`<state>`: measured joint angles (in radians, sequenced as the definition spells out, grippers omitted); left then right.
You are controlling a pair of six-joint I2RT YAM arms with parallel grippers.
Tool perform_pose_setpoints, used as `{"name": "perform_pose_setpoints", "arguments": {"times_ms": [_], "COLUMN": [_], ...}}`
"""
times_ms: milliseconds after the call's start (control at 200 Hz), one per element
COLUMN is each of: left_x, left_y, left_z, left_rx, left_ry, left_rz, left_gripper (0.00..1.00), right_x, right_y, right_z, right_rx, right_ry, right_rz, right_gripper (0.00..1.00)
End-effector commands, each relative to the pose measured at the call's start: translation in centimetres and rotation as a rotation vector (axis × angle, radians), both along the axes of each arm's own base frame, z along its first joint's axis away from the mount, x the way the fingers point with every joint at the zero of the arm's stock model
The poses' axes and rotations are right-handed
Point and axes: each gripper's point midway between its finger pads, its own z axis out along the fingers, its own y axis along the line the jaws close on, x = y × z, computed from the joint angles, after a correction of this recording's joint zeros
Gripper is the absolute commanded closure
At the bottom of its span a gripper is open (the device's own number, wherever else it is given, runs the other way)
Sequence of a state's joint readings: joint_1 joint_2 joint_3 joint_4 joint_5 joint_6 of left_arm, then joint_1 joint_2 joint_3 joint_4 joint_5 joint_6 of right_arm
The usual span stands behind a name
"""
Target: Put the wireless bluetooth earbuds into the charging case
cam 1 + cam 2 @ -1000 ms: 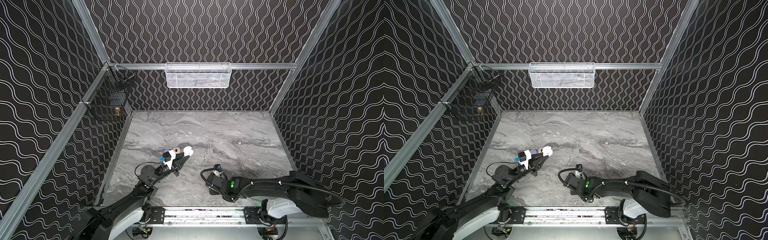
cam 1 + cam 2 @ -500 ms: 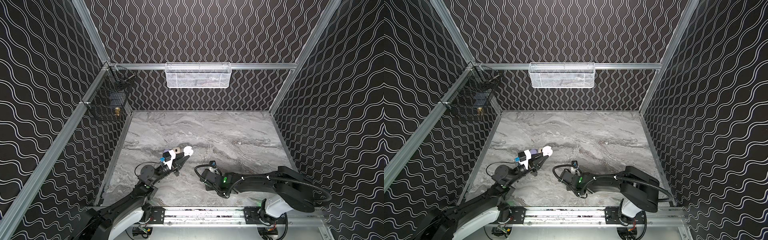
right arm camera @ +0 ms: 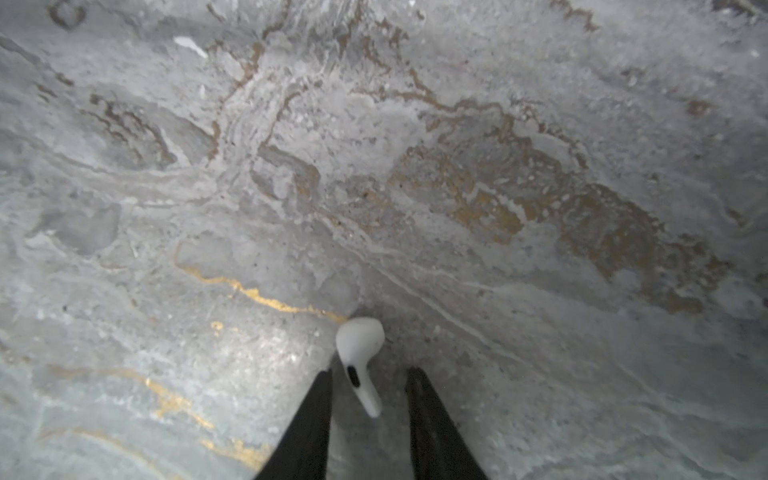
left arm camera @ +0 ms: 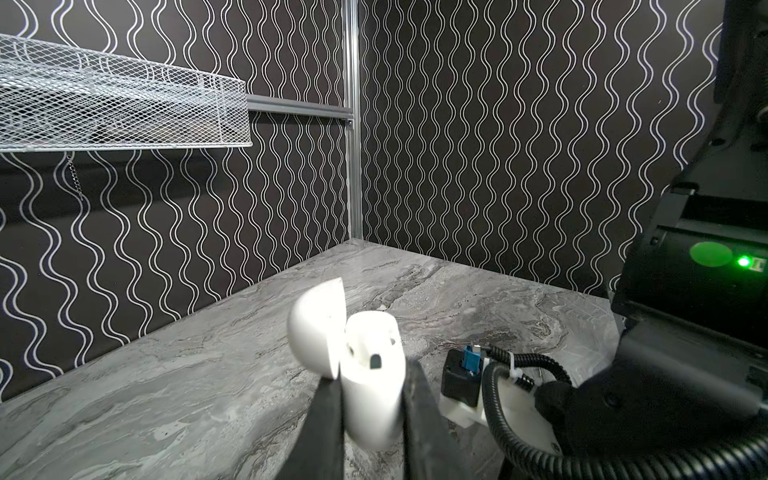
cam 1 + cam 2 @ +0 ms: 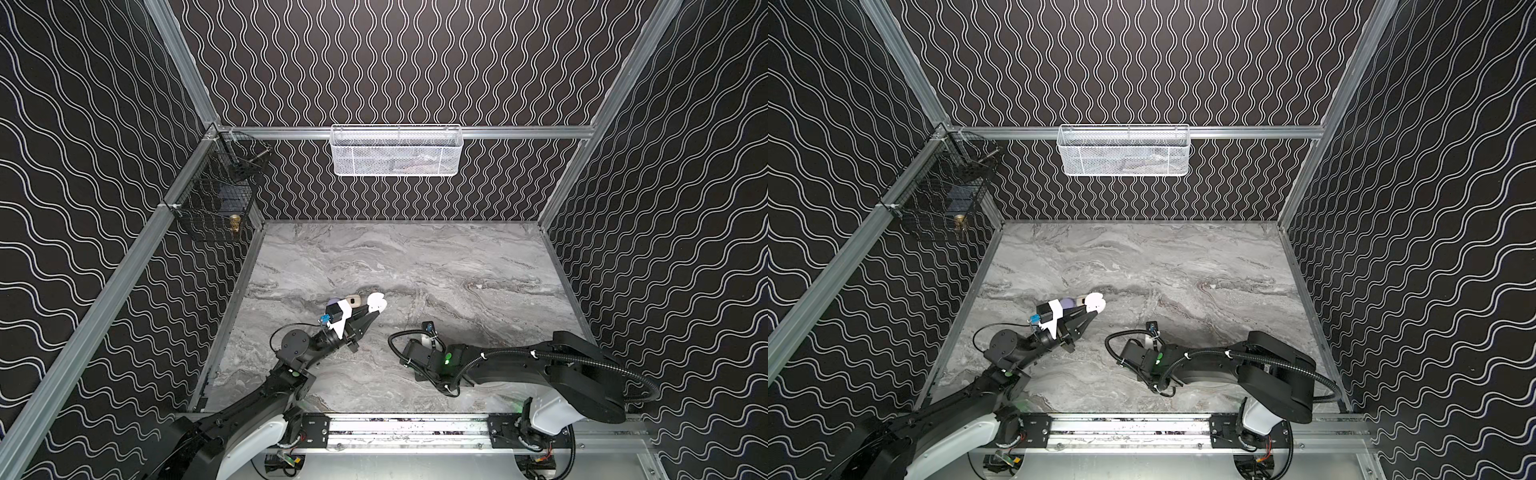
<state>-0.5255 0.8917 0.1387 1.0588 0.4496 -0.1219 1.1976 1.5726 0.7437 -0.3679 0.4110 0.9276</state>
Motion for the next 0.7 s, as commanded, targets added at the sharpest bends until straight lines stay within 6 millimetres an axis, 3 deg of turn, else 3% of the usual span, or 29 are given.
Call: {"name": "perform_pose_setpoints", "arguments": {"times_ms": [0,185,576,646,696], "left_x": [-0.1,-0.1,-0.2,-0.2,-0.2], "left_y": [-0.1,0.0,0.0,0.1,0.0], "left_z": [0.9,1.0,1.1,1.0,1.0], "left_rx": [-0.009,-0.01,-0.015,-0.011,-0.011], "left_ry": [-0.028,-0.03,-0.034,-0.032,-0.032], "left_rz": [-0.005,-0.001,-0.004,-0.001,-0.001], "left_gripper": [1.0,1.0,1.0,1.0,1.0], "right_x": [-1.3,-1.3,-0.9,-0.7,-0.5], "right_y": [-0.2,0.6,0.1,-0.2,-0.6], "right_z": [-0.6,-0.6,-0.2,0.2,0.4], "right_rx": [0.015,0.031,0.014,-0.001,-0.014], "right_ry": [0.067,0.069,0.042,0.027,0.017], "right_rz": [0.003,0.018,-0.001,-0.013,-0.026], "right_gripper": [0.71,0.78,0.8,0.8,0.7]}}
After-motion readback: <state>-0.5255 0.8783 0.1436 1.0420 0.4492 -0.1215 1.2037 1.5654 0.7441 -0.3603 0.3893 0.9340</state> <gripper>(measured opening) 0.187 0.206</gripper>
